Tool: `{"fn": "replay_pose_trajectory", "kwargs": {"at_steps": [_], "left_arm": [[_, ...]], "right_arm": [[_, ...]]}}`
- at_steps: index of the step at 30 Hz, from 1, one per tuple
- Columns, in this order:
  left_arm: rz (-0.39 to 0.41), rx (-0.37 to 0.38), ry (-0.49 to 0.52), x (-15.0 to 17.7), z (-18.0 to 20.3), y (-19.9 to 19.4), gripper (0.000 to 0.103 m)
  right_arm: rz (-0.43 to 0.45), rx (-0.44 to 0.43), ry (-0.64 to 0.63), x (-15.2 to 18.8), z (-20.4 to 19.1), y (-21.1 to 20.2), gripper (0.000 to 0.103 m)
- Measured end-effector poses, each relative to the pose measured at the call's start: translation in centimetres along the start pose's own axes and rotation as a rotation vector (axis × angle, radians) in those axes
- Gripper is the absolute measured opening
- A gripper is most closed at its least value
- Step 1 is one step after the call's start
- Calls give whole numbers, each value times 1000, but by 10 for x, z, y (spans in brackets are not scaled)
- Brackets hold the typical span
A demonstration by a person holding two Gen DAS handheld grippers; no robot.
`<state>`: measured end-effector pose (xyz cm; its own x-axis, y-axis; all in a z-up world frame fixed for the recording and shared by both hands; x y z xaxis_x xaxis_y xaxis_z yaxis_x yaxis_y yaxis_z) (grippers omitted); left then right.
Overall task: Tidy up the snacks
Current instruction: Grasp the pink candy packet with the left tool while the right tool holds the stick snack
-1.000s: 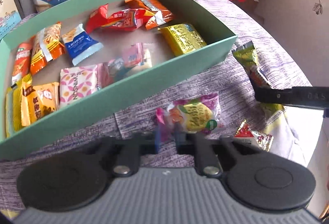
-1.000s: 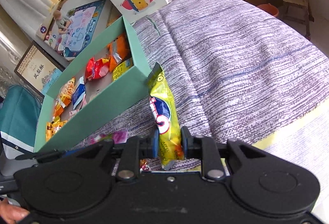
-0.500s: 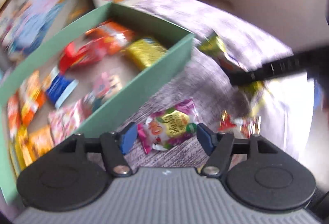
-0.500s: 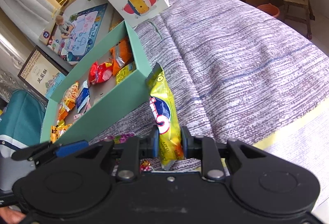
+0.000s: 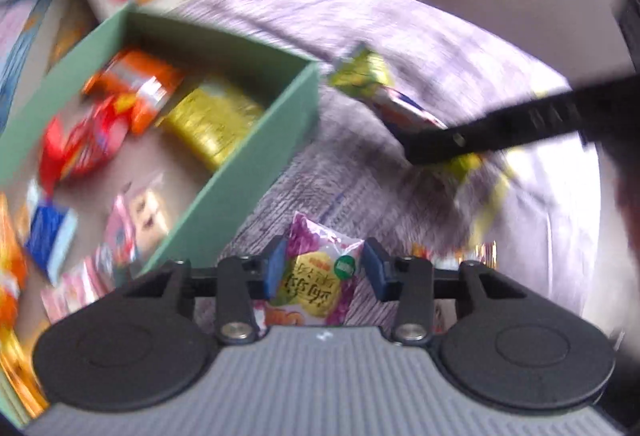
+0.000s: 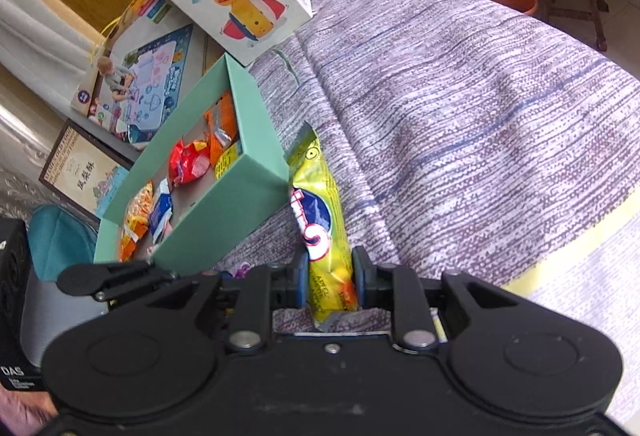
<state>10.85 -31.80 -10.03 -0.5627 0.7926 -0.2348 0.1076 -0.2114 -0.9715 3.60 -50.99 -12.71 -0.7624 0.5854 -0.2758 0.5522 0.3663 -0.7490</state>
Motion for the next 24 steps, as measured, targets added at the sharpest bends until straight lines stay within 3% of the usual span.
{"fn": "replay_pose_trajectory", "kwargs": {"at_steps": [2,3,6,9,11,12,13,15,20,24], "left_arm": [[5,0,-132,3,-4,-2,41],[8,7,-153,6,-4,-4,45],[-10,44,-102,15,-4,-7,67],[-42,3,-14,25,-9,-8,68],[-37,-14,20,30,-9,-5,65],[-25,-24,45,31,-5,-5,57],[-12,-14,69,30,1,-6,41],[-2,-9,93,27,12,-8,30],[23,-43,-28,24,17,-13,24],[83,6,-90,30,19,-36,24]], "right_arm": [[3,-9,5,-2,1,1,22],[5,-11,6,-2,0,2,22],[5,-14,4,-1,0,2,22],[13,-15,10,2,0,2,22],[21,-11,10,3,-1,2,22],[25,-9,9,4,-1,2,22],[28,-6,7,4,-2,2,22],[29,5,1,3,-3,3,22],[31,28,-30,5,-11,-4,22],[62,32,-63,1,-21,-18,22]]}}
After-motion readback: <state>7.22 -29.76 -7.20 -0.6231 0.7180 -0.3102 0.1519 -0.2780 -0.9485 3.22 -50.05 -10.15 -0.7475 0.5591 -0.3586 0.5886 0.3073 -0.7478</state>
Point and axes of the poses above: each gripper's, at about its wrist camera, not at the fingertips, and y roughly the way its jaws point, z to its right, x to its underside, the point moved 5 cm from there along y, roughly the way its jaws point, and after that the axes turned 12 degrees about -z, right-handed, at the moved point
